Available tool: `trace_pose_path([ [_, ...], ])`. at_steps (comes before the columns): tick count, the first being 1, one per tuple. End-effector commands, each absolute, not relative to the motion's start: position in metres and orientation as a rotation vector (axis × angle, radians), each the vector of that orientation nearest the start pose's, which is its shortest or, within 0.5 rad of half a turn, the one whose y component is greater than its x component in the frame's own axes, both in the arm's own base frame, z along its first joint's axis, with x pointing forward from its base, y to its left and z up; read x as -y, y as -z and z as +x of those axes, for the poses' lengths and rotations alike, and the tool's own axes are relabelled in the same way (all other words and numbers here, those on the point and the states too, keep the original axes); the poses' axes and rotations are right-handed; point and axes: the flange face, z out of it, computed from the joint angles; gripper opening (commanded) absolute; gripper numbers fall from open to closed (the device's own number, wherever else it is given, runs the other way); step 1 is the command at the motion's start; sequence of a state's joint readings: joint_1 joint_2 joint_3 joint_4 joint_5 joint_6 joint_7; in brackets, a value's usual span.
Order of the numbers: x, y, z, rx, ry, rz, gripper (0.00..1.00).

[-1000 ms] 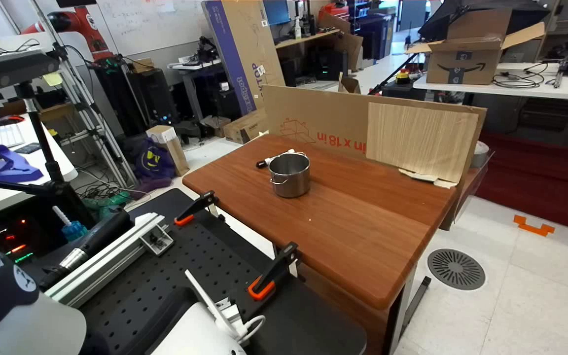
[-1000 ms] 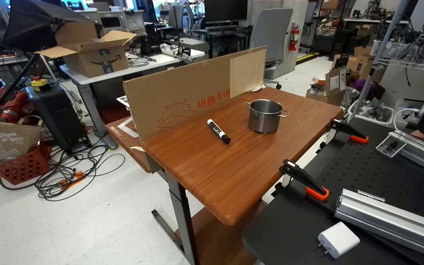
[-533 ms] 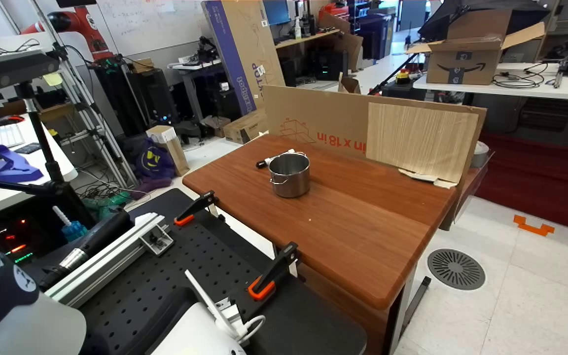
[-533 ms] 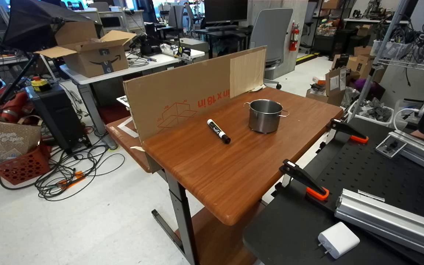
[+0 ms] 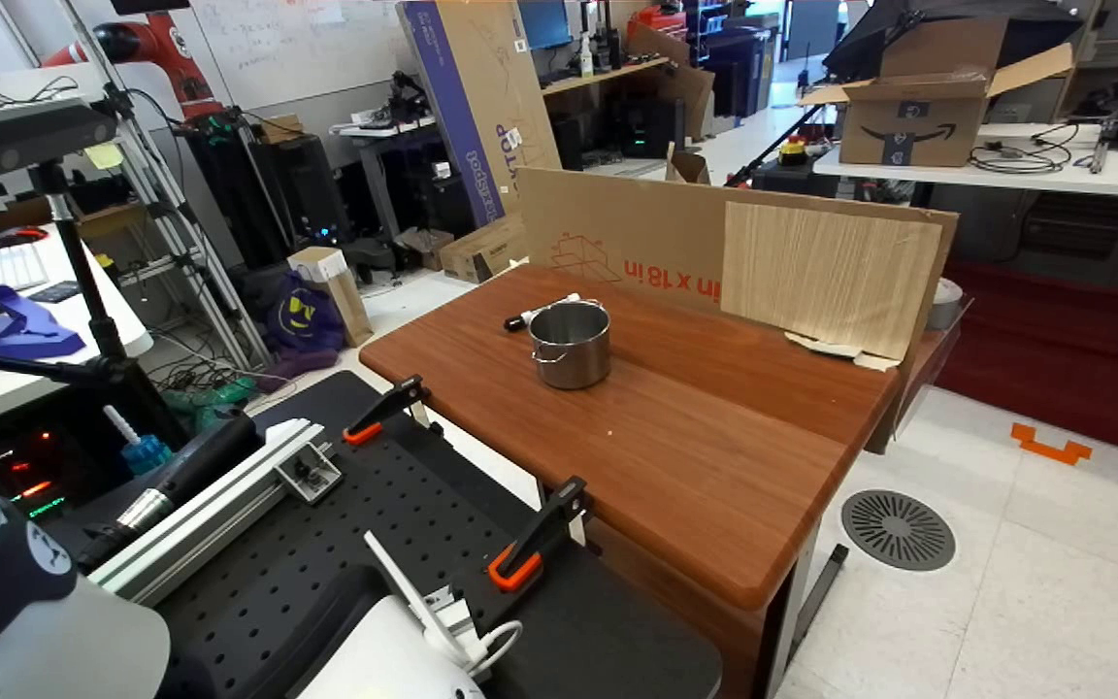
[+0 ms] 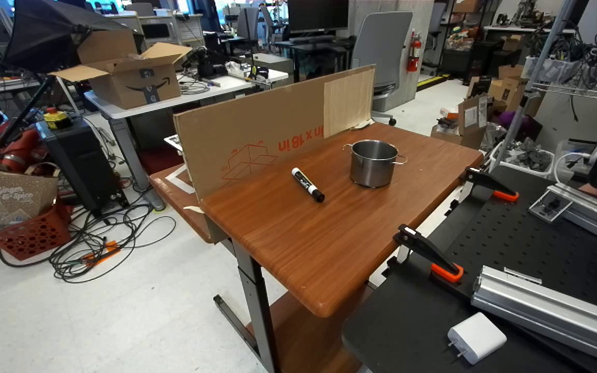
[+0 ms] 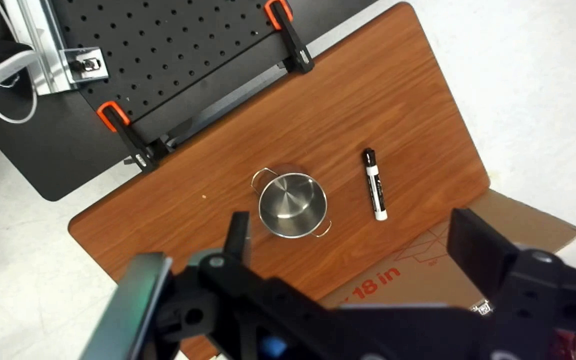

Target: Place the marker inside the silver pot

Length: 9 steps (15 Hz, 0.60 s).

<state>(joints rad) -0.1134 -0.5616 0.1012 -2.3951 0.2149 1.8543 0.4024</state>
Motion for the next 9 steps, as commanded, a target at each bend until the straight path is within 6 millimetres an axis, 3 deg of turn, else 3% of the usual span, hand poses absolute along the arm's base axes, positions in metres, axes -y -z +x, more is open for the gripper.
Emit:
trace_pose_path([
  [1,-0.033,-0.511,0.42,-0.79,0.036,-2.909,1.0],
  [9,-0.094,-0.451,0.492,-0.801,0.092,-2.996,1.0],
])
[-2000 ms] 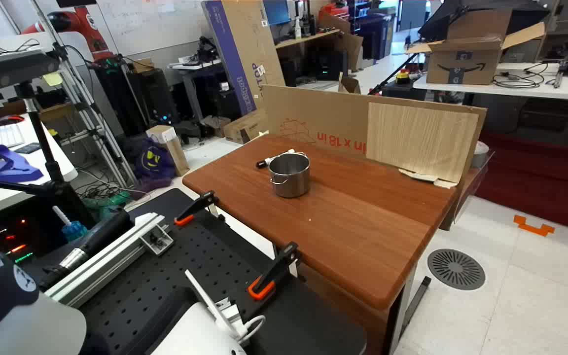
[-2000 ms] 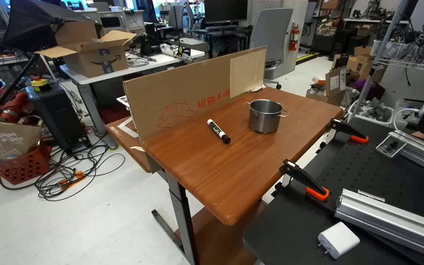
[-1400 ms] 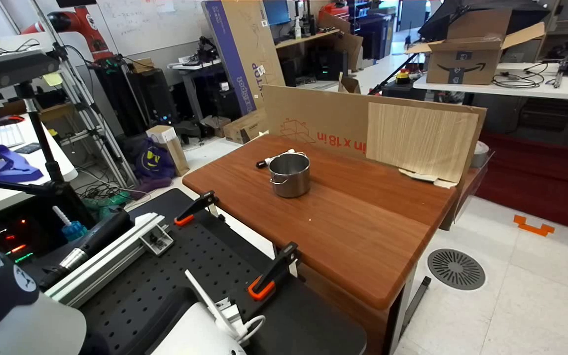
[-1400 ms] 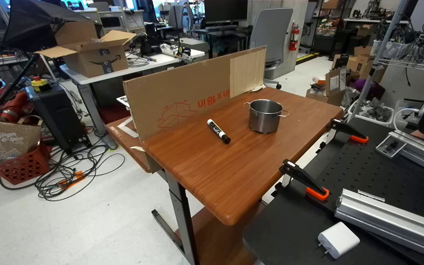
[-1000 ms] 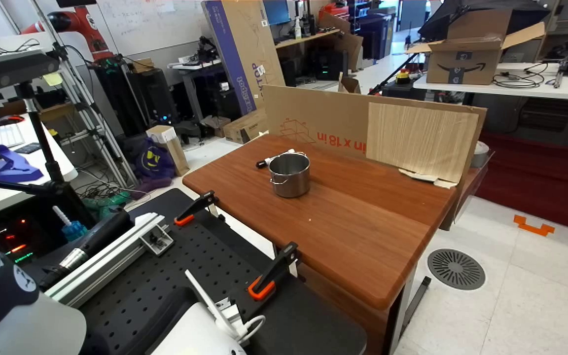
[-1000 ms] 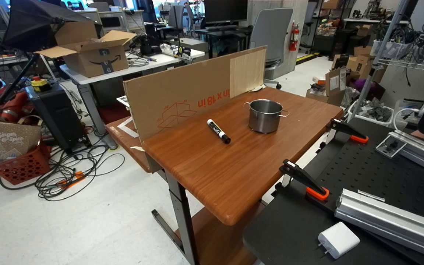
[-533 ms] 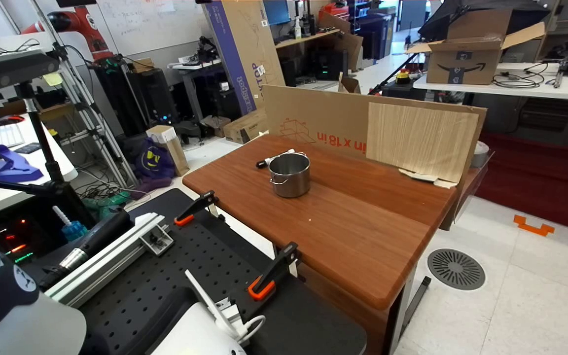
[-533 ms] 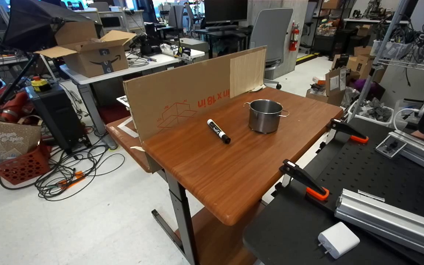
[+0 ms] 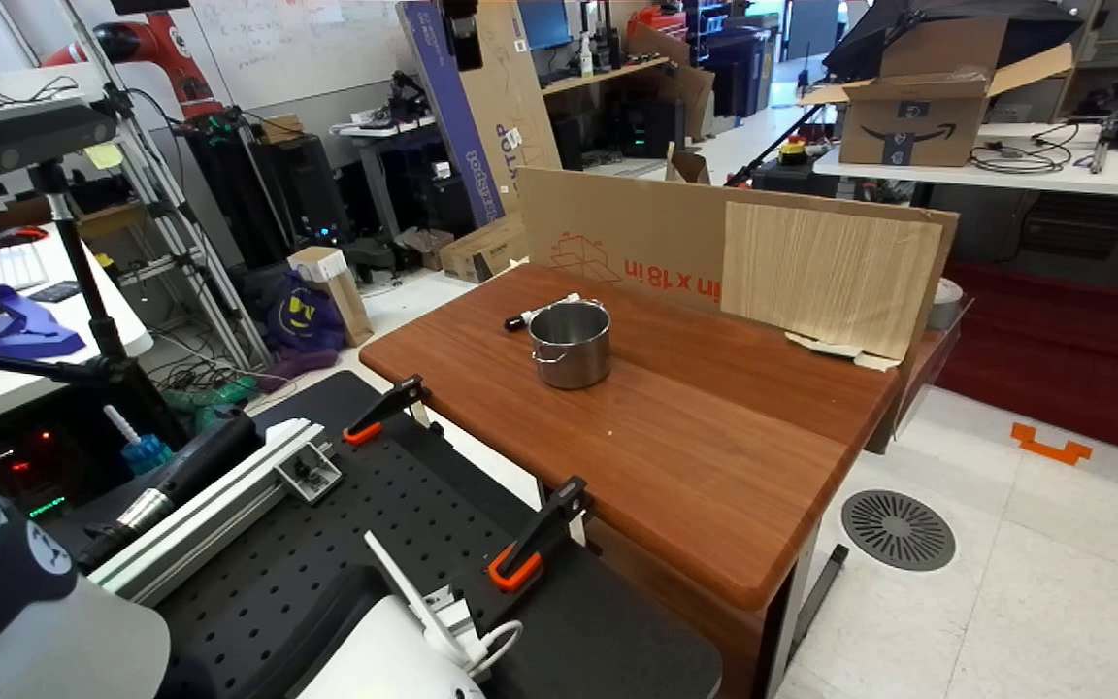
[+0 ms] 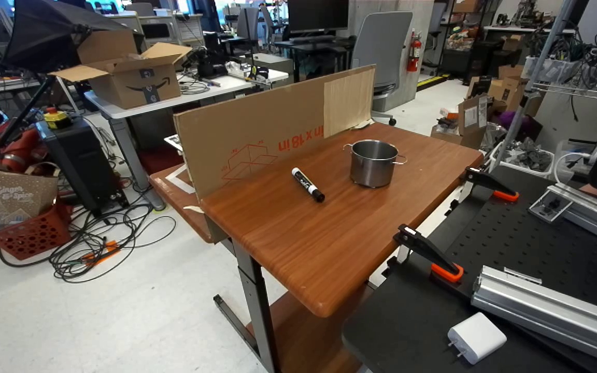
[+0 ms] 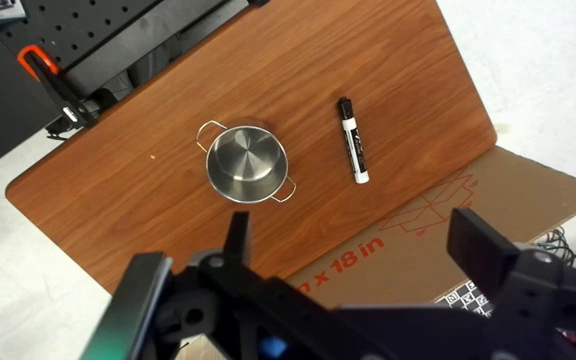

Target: Place the marker inside the silver pot

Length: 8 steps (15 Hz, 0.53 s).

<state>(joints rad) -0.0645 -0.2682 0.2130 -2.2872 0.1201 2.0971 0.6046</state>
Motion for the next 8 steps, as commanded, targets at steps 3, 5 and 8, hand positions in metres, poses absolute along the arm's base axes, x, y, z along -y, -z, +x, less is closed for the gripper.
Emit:
trace_pose_path([
  [3,-0.107,-0.423,0.513,-0.783,0.084,-3.038,1.0],
  [5,-0.113,-0.405,0.526,-0.766,0.085,-3.041,1.0],
  [8,-0.123,-0.376,0.541,-0.735,0.118,-3.023,1.0],
])
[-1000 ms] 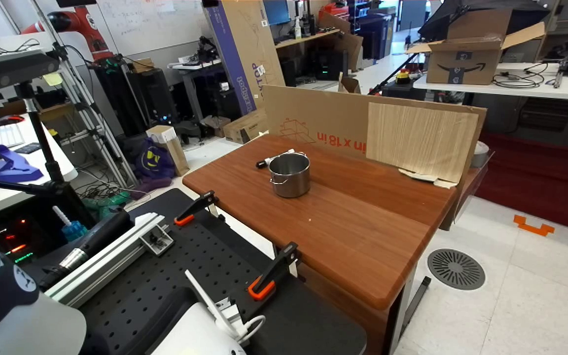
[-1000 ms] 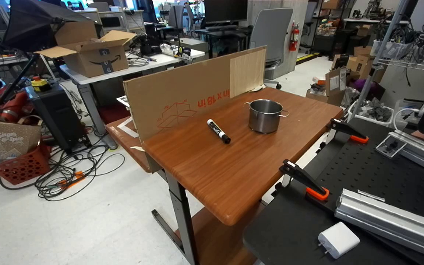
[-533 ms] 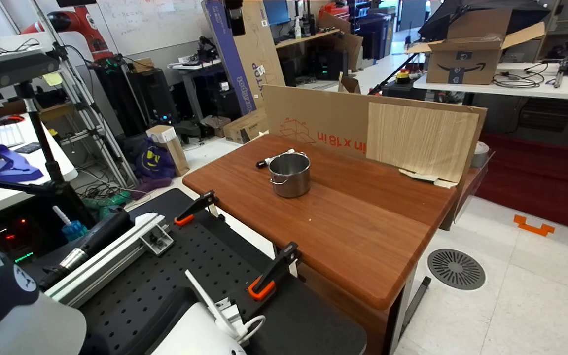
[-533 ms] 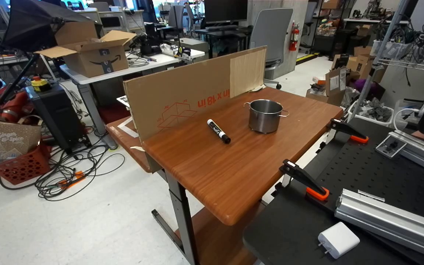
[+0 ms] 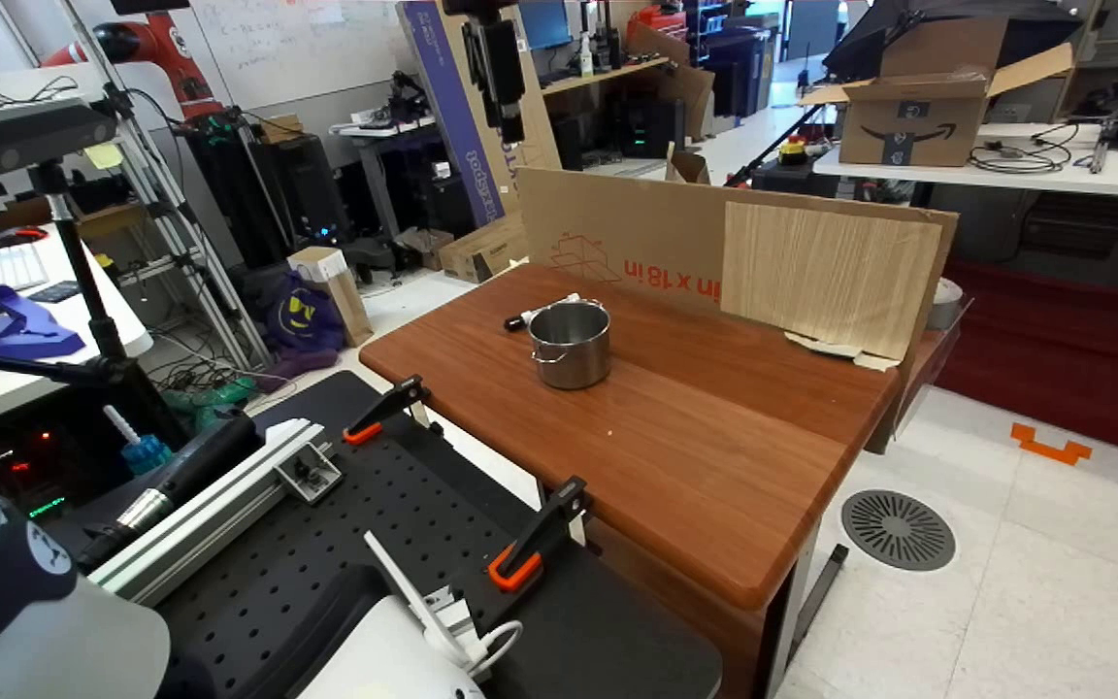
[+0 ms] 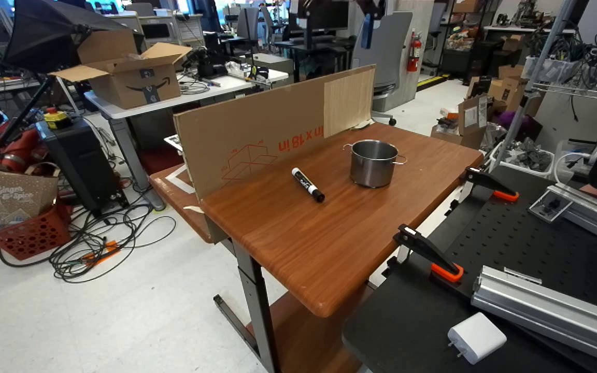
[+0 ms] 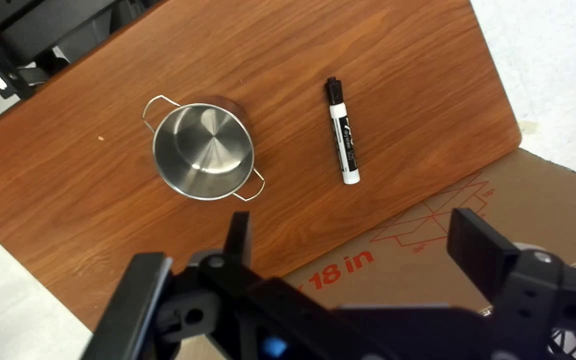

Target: Place the marker inside the silver pot

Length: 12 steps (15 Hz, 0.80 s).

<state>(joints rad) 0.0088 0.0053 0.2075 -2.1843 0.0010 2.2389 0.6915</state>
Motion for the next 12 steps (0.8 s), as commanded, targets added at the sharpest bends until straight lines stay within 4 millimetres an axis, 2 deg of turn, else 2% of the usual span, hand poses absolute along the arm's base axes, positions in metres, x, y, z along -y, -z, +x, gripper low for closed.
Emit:
trace_pose_path([
  [1,-0.127,-0.368,0.547,-0.728,0.125,-3.021,1.0],
  [7,-0.149,-0.305,0.56,-0.677,0.085,-3.044,1.0],
  [12,-0.156,-0.256,0.572,-0.659,0.071,-3.092,1.0],
])
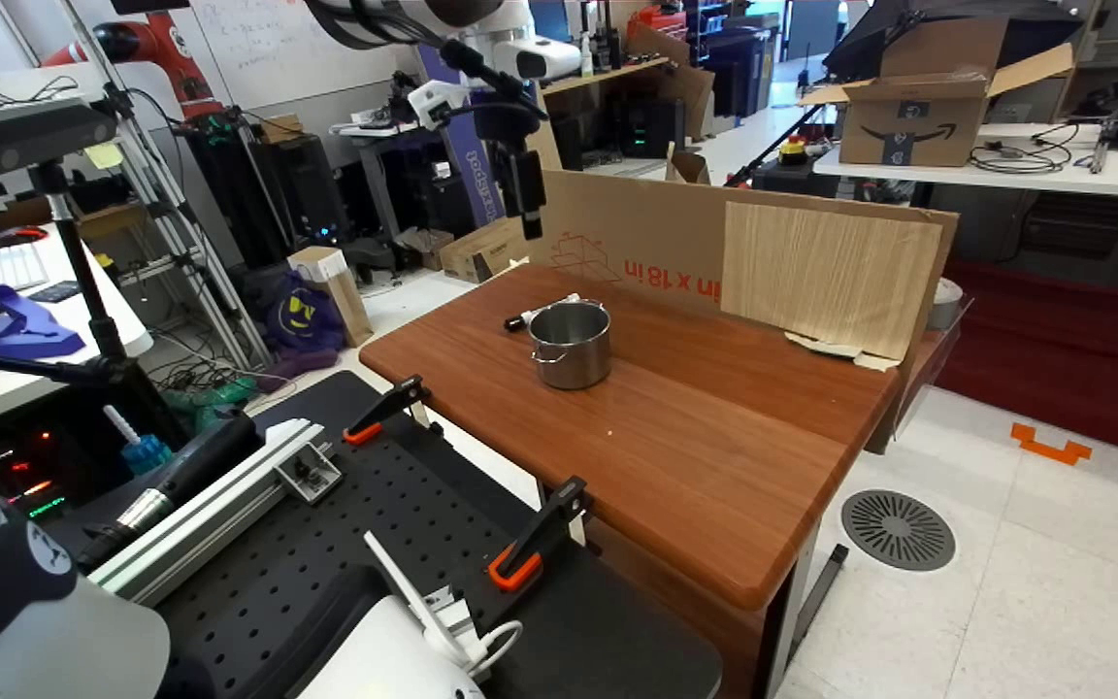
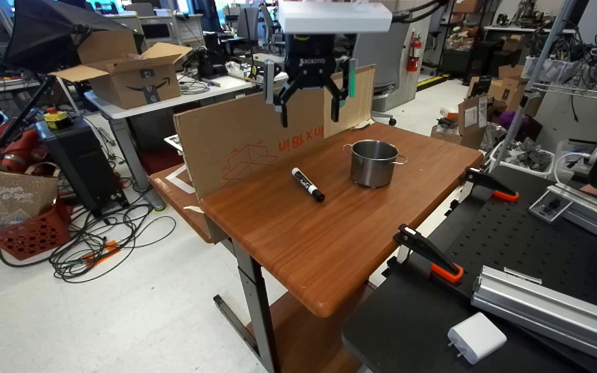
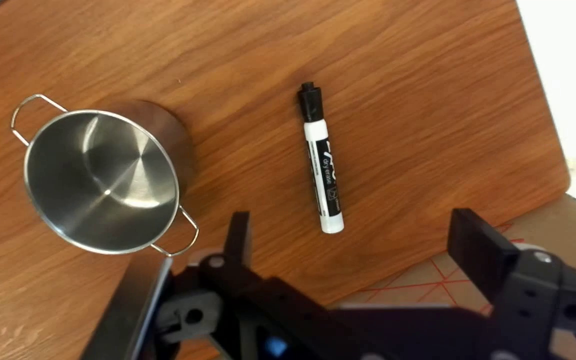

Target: Place the marker inside the silver pot

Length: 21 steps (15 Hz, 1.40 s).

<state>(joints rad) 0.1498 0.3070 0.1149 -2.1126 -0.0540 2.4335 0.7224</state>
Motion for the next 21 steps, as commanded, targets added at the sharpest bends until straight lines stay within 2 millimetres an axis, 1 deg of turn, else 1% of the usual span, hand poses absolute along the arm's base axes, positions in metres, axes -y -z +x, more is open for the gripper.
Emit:
trace_pose_path([
  [1,-0.158,-0.249,0.575,-0.658,0.069,-3.099,1.0],
  [7,-0.174,-0.2,0.589,-0.632,0.015,-3.134,1.0],
  [9,-0.176,-0.186,0.592,-0.637,-0.005,-3.142,1.0],
  [11,-0.174,-0.174,0.597,-0.646,-0.028,-3.143,1.0],
  [14,-0.165,-0.158,0.604,-0.674,-0.052,-3.152,1.0],
  [17,-0.157,-0.146,0.61,-0.701,-0.063,-3.159,1.0],
  [18,-0.157,-0.144,0.611,-0.7,-0.07,-3.162,0.75],
  [19,-0.157,-0.141,0.611,-0.699,-0.065,-3.172,0.74],
  [21,-0.159,-0.14,0.613,-0.692,-0.064,-3.174,0.58],
])
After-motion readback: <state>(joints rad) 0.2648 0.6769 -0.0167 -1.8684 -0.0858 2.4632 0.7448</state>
